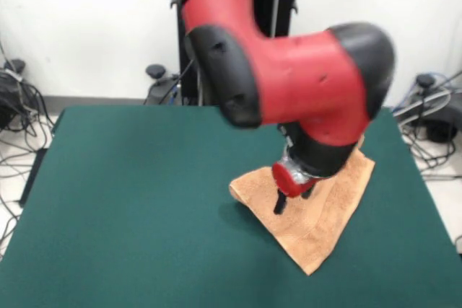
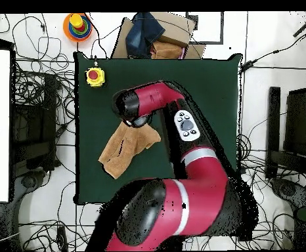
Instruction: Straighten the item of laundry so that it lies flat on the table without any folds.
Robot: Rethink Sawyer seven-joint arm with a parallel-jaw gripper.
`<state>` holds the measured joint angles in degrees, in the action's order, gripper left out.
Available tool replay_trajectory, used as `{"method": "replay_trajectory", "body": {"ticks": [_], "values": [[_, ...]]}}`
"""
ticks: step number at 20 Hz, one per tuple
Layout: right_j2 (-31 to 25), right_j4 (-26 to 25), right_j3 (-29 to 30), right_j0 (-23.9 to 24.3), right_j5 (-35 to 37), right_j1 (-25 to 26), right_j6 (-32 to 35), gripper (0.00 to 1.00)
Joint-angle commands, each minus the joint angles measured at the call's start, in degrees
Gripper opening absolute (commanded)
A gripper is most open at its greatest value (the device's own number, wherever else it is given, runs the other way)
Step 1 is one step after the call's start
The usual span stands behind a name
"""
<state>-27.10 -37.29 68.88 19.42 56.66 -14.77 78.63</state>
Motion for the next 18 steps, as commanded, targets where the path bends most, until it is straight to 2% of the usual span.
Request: {"method": "replay_trajectory", "body": {"ticks": [1, 7, 9, 11, 12, 16, 18], "values": [[-7.6, 7.0, 3.4, 3.9, 12.6, 8.6, -20.1, 1.00], [-8.1, 9.1, 1.4, 4.9, 14.9, 11.5, -24.5, 1.00], [-7.5, 7.1, 1.1, 4.2, 9.4, 10.9, -23.0, 1.00], [-4.3, 0.2, 1.4, 1.4, -4.2, 7.5, -16.7, 1.00], [-3.2, -1.5, 1.3, 0.4, -7.2, 6.8, -14.8, 1.00], [-3.5, -0.5, 0.2, 0.0, -8.0, 7.3, -14.3, 1.00], [-4.9, 2.1, -0.6, 1.0, -5.0, 8.5, -17.2, 1.00]]}}
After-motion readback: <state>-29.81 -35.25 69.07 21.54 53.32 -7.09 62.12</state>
